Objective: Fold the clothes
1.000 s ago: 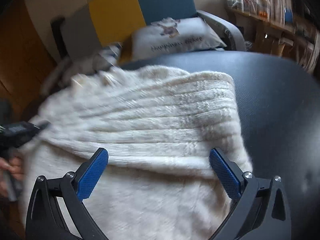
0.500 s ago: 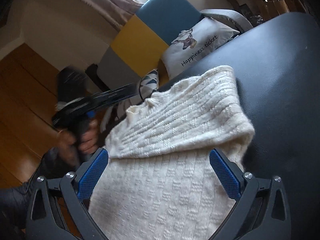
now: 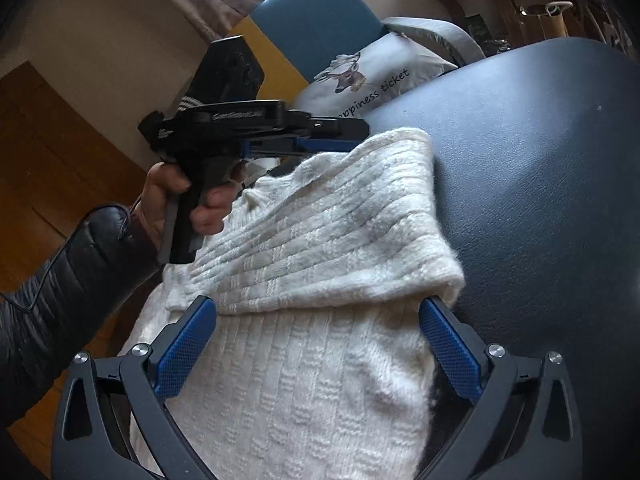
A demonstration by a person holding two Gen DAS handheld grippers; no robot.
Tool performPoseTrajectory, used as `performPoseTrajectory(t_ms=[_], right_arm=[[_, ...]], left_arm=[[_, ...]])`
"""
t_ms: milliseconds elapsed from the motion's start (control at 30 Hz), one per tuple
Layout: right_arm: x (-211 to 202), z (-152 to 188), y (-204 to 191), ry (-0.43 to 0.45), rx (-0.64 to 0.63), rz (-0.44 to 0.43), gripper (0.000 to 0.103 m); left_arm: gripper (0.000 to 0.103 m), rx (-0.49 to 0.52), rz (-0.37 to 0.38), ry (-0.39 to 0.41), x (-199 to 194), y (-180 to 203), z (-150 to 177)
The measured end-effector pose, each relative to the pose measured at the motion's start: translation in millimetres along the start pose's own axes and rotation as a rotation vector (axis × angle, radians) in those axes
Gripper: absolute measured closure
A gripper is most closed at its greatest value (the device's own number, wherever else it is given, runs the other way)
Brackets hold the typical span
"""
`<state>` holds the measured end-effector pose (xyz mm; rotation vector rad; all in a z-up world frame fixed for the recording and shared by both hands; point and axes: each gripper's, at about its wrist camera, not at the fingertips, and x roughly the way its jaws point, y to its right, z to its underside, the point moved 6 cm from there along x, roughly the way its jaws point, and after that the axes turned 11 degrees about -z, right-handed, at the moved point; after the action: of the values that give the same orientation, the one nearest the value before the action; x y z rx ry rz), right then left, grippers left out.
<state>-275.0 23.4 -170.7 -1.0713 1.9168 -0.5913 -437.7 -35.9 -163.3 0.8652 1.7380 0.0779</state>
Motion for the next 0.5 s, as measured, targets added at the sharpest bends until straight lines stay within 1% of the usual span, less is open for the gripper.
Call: performPoseTrajectory(t_ms=[67,100,167,300,367,400,433,467,500], right_arm=[[2.2,-1.3,2.1,0.005,0.004,-0.005,0.000],[3.7,-1.5,2.4,0.004,0.001,-0.002,0.000],[6.4,-1.9,3.0,0.003,-0.004,0.006,0.000],[9.6,-5.7,0.7,0.019,-0.012,0.012,0.000],[10.2,-8.6,-0.9,0.035,-0.019,0.016,0.000],[11.0,-10.3,-1.7,0.043,-0.023,0.017,0.000],[11.1,-11.7,-2.4,0.051,-0.027,0.021,0.000],[12.3,-12.6,-2.9,0.052,-0.030,0.024,0.000],[14.1,-13.4,-3.2,0.051,-0.034,0.026,0.000]], left_arm=[[0.068,0.014,0.002,-0.024,5.4,3.1,1.4],[0.068,0.019,-0.010,-0.050,11.7,2.6,2.6],[0.068,0.032,-0.018,-0.070,19.7,4.8,2.7],[0.068,0.053,0.036,-0.057,21.3,16.6,-1.4],[0.071,0.102,0.055,-0.036,18.8,27.9,1.0],[0.074,0.126,0.062,-0.025,17.6,33.3,2.2],[0.083,0.142,0.042,-0.009,16.3,34.9,3.4],[0.089,0.158,0.021,0.009,14.9,36.3,4.5],[0.098,0.163,0.004,0.050,11.1,36.5,4.6]])
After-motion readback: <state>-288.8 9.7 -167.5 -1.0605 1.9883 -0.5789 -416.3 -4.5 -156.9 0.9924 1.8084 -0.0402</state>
